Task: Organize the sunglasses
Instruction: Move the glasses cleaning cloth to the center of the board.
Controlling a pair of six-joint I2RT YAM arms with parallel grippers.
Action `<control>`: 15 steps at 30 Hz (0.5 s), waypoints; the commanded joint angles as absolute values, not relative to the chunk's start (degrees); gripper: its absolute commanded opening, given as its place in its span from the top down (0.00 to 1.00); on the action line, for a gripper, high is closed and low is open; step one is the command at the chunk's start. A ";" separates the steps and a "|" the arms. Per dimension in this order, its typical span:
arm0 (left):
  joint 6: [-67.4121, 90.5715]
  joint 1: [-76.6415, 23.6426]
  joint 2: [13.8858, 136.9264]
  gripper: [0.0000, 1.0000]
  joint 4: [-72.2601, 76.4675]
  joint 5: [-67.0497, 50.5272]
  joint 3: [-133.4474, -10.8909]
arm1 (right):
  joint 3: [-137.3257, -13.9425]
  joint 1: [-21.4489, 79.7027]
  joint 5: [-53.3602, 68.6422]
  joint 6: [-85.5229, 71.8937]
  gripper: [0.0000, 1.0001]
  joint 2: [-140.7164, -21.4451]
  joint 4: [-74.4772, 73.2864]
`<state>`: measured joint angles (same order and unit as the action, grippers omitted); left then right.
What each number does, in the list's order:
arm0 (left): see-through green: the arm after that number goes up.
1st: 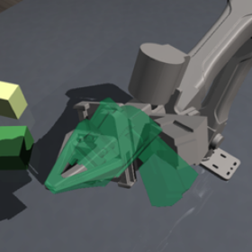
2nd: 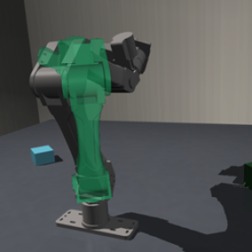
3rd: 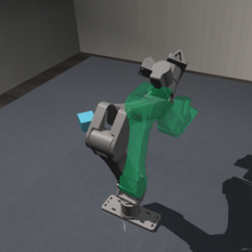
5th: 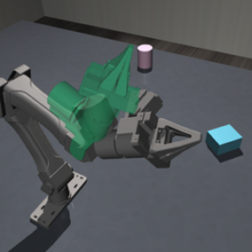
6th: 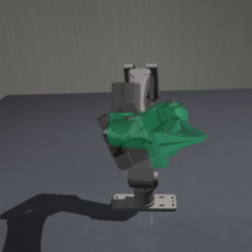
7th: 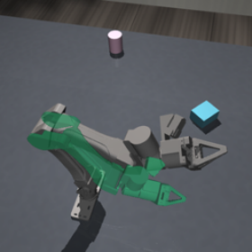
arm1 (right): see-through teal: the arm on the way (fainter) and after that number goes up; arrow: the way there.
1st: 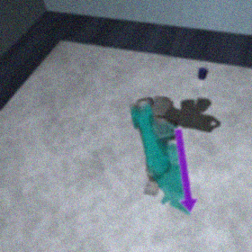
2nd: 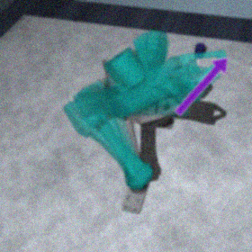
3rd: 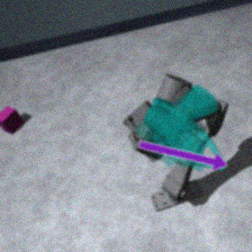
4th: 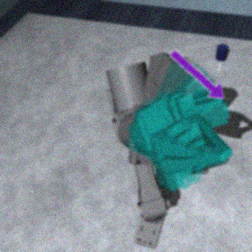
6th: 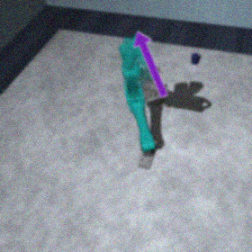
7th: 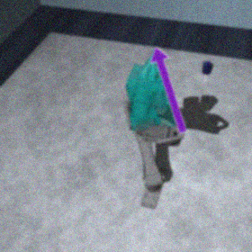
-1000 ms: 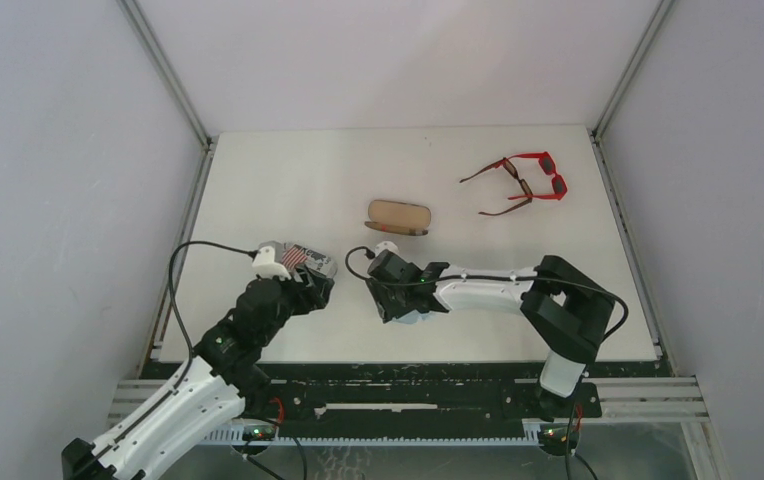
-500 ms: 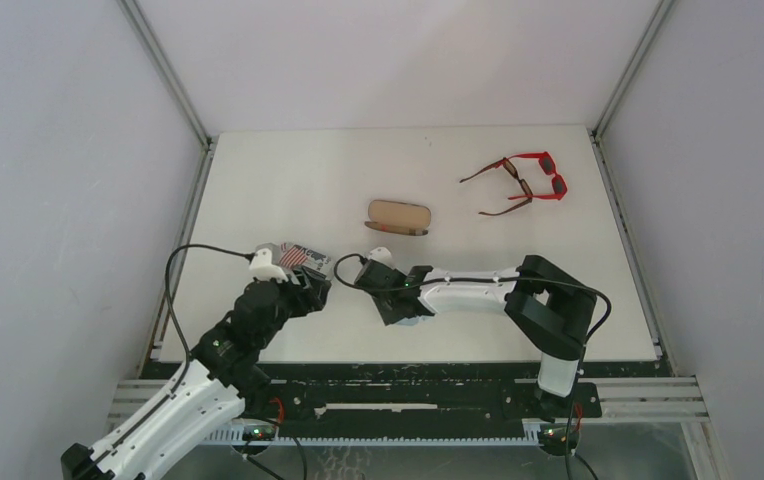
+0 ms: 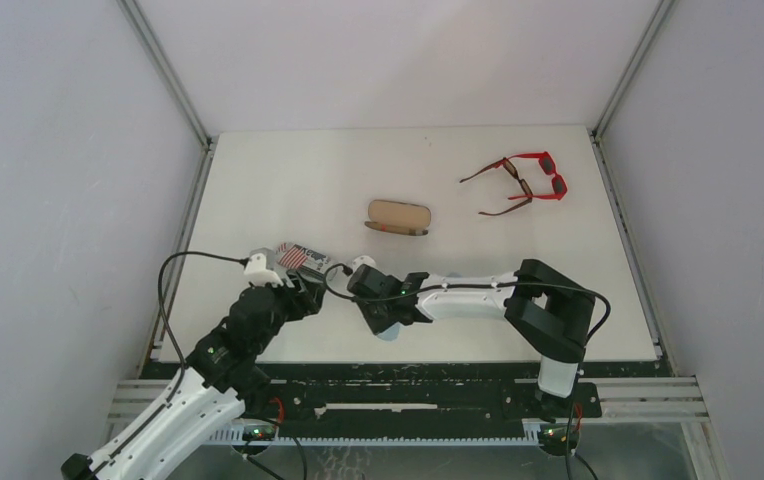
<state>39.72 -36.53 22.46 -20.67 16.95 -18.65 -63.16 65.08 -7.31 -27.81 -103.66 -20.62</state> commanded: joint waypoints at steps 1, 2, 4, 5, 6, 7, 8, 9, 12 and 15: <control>40.40 -36.04 21.04 0.29 -21.29 18.93 -18.05 | -63.90 65.49 -0.50 -26.79 1.00 -101.39 -13.34; 40.35 -36.04 20.97 0.29 -21.35 18.98 -18.02 | -63.90 65.41 0.48 -26.98 0.99 -101.53 -12.12; 40.51 -36.04 21.20 0.29 -21.28 18.90 -18.08 | -63.85 65.12 3.47 -26.89 0.91 -101.85 -9.30; 40.48 -36.08 21.40 0.29 -21.12 18.78 -18.17 | -63.63 64.90 4.45 -26.76 0.83 -101.75 -7.62; 40.39 -36.04 21.78 0.29 -20.98 18.61 -18.26 | -63.03 64.54 5.01 -26.77 0.79 -101.36 -5.29; 40.28 -36.04 22.16 0.29 -20.86 18.37 -18.40 | -62.15 63.91 5.84 -26.85 0.76 -100.49 -3.25; 40.18 -36.04 22.70 0.29 -20.69 18.15 -18.45 | -60.62 63.12 7.20 -26.93 0.74 -99.49 -0.43; 40.05 -36.04 23.01 0.29 -20.47 17.87 -18.60 | -58.93 61.93 8.95 -27.16 0.72 -98.22 2.22; 39.06 -36.04 24.26 0.29 -19.09 16.20 -18.83 | -54.42 57.53 10.42 -28.99 0.69 -94.28 6.16; 36.55 -36.04 26.68 0.29 -16.88 11.96 -19.35 | -52.25 53.39 6.28 -27.60 0.69 -90.88 2.55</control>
<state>39.53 -36.53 24.27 -21.28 16.80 -18.65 -53.87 58.48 8.08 -27.99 -96.66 -0.80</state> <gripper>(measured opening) 0.714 0.309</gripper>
